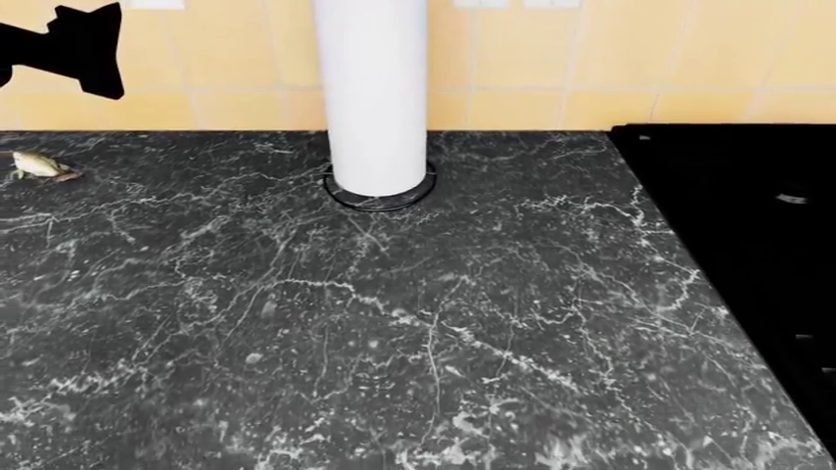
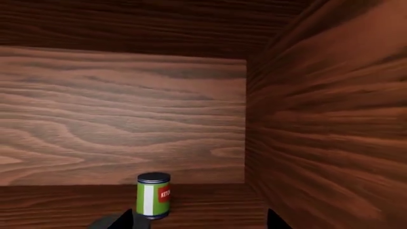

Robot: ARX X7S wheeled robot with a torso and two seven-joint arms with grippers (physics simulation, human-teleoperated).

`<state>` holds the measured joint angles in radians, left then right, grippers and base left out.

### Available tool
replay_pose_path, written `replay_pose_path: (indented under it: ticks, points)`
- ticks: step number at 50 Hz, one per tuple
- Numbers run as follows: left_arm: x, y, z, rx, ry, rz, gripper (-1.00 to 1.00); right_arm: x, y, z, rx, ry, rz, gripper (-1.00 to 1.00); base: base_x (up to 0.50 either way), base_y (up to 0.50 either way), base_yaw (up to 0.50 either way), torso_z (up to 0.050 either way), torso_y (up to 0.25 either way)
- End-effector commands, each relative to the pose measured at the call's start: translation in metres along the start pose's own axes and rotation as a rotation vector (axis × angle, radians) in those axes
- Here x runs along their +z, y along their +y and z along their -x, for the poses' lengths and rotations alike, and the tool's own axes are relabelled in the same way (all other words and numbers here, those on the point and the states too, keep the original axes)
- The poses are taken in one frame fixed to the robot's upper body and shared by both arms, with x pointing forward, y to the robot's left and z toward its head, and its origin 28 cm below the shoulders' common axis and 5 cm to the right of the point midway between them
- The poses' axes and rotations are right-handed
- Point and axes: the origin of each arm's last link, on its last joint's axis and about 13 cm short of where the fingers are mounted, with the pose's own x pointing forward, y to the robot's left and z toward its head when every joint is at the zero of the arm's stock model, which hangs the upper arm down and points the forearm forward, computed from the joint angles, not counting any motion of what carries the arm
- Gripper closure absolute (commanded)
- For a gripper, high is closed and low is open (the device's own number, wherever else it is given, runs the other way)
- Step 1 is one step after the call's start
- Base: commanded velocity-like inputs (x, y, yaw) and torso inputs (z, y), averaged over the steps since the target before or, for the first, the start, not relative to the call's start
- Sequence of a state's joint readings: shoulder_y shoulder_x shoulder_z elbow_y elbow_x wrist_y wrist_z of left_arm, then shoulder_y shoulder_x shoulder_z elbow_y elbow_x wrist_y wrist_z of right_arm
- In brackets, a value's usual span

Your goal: Pick the cans from the counter and place them in their designated side in the cabinet.

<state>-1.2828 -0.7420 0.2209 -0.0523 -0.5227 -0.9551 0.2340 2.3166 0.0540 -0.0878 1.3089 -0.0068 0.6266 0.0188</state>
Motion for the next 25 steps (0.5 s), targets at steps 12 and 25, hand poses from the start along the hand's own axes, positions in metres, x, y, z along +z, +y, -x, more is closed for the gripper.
replay_pose_path:
  ticks: [12, 25]
  points:
    - [0.0010, -0.0009, -0.0002, -0.002, -0.005, 0.000, -1.00, 0.0002, 0.0000, 0.0000, 0.000, 0.000, 0.000, -1.00, -0.18, 0.00, 0.00, 0.000, 0.000]
    - [0.0011, -0.0013, -0.0028, -0.005, -0.008, 0.000, -1.00, 0.0002, 0.0000, 0.0000, 0.000, 0.000, 0.000, -1.00, -0.13, 0.00, 0.00, 0.000, 0.000]
